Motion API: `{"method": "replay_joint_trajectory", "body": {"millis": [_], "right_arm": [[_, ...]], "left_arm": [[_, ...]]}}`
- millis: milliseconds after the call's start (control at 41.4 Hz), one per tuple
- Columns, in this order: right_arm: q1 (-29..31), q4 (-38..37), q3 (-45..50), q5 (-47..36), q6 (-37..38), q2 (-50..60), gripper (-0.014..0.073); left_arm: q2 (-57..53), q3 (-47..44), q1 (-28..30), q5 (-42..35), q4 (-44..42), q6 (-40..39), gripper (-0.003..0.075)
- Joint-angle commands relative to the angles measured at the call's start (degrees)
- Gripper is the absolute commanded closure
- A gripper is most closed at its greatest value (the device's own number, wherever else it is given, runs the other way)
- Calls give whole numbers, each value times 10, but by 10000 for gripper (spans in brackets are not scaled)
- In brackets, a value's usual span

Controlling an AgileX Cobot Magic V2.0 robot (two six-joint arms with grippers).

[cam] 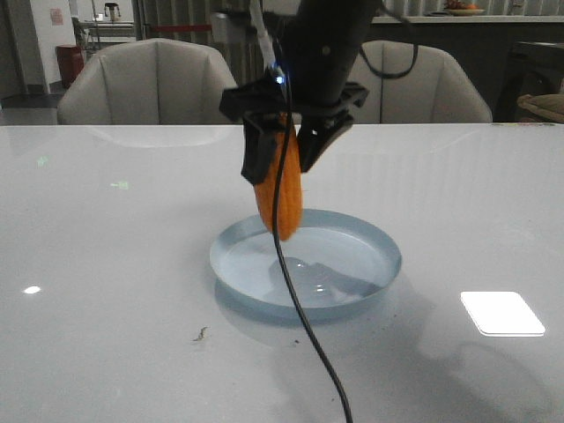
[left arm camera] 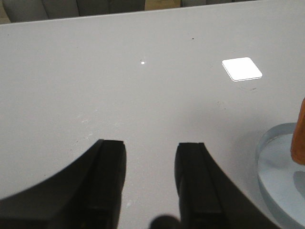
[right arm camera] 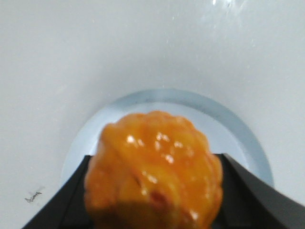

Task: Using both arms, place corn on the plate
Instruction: 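Lift the corn with the right gripper and carry it over the plate, then open the right gripper to drop the corn onto the plate, then raise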

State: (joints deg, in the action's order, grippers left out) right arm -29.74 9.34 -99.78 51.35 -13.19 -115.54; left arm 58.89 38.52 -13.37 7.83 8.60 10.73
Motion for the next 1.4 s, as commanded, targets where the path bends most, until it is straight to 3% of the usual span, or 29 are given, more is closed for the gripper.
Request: {"method": "replay_joint_trajectory", "body": {"millis": [0, 1112, 1378], "right_arm": [[7, 4, -22, -24, 2, 63, 96], [9, -15, -20, 115, -5, 62, 96], [9, -30, -20, 83, -5, 102, 96]], "left_arm": [[-11, 16, -1, -43, 7, -6, 385], [-11, 16, -1, -29, 7, -6, 385], [-11, 16, -1, -29, 7, -6, 385]]}}
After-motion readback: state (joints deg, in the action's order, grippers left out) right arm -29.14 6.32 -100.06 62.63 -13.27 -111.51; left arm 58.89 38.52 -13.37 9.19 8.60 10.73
